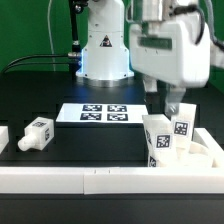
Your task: Assemble stool
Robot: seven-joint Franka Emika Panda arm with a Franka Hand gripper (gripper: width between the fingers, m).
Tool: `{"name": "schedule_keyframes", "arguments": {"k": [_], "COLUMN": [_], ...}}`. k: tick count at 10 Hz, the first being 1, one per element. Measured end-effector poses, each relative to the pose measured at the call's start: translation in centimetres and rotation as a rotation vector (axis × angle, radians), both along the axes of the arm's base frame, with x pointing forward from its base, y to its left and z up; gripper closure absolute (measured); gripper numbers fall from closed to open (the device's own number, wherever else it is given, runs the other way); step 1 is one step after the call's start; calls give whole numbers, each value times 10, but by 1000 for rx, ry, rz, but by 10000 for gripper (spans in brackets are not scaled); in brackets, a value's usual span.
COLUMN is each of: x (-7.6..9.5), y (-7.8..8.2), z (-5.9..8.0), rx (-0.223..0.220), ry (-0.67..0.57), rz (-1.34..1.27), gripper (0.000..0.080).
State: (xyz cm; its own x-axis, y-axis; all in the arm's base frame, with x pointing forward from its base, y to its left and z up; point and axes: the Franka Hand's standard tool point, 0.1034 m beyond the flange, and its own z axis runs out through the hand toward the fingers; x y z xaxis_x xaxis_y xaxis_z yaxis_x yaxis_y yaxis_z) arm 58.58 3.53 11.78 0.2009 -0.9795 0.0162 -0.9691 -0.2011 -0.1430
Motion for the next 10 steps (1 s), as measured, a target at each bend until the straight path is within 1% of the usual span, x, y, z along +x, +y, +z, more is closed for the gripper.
{"name": "schedule_keyframes", "arguments": {"k": [1,5,6,7,8,9,10], "x": [-1,-1,-5,-15,-29,-35,-35], "y": [4,4,-4,-18,-32,-45,-39], "z": [-5,-7,-7,-7,-12,-16,-18], "rx": [-4,-8,-18,-22,-32,-51,-52], "ry": [7,10,4,-1,-2,-1,1], "rz": [9,22,96,148,222,328,334], "gripper": [151,150,150,150,150,150,150]}}
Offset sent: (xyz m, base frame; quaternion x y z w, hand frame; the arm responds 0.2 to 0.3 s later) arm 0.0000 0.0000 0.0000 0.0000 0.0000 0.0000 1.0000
